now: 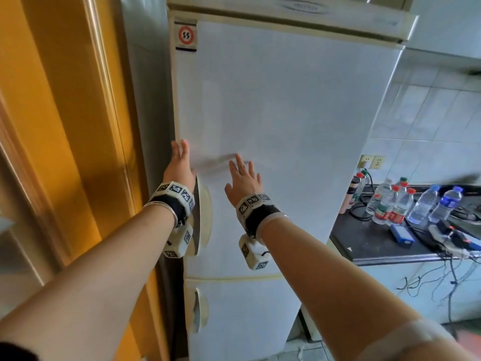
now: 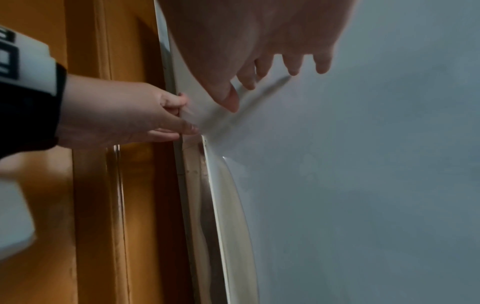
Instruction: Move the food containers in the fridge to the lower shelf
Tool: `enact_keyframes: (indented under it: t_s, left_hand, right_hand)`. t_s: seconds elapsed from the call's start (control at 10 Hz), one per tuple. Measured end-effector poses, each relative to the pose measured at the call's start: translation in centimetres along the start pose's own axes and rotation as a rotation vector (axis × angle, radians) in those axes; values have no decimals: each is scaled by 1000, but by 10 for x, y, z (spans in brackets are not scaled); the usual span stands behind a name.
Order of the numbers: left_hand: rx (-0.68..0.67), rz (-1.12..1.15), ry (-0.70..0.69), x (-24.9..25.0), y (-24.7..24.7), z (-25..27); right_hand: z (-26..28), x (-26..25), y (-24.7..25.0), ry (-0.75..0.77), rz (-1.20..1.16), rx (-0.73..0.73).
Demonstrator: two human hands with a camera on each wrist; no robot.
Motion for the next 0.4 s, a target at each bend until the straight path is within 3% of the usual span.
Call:
enact_keyframes:
  t_s: [0.4]
  left_hand:
    - [-132,-16,-22,3,13,49]
  right_hand:
    - [39,8,-2,-51,-10,-19]
Point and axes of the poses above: each hand's wrist, its own z-axis away from the middle knuckle, its own y-axis out of the back of the hand, x = y × z, the point moved 5 cm from there along -z, towards the middle knuckle
